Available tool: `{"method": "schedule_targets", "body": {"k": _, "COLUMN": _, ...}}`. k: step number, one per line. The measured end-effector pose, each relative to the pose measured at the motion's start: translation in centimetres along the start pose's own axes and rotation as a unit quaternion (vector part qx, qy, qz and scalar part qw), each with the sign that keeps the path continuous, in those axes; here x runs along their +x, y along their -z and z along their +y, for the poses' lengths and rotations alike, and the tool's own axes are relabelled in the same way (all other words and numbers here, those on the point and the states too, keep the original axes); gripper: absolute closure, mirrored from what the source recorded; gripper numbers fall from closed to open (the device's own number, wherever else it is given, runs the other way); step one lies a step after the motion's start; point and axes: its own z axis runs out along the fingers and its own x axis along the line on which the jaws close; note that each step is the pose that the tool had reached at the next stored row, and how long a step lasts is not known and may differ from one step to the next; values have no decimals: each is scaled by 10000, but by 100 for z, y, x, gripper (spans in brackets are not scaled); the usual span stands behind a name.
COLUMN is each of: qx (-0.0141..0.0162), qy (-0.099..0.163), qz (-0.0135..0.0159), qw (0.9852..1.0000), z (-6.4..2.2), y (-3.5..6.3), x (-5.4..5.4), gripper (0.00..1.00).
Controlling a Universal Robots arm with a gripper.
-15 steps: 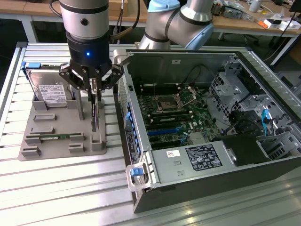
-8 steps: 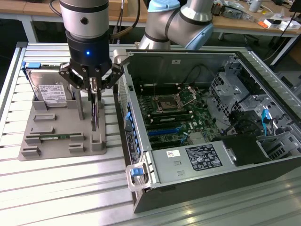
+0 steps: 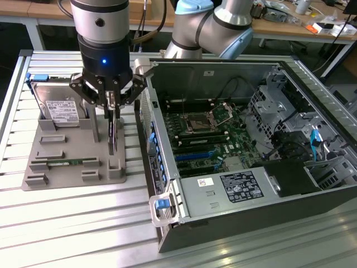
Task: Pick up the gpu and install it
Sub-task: 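Pick up the gpu and move the gpu toward the slot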
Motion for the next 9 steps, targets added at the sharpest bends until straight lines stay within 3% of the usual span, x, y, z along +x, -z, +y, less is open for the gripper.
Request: {"method": "schedule_targets", "body": {"k": 9, "qx": 0, "qy": 0, "qz": 0, "qw": 10000, "z": 0, "y": 49, "x": -1, "gripper": 75}}
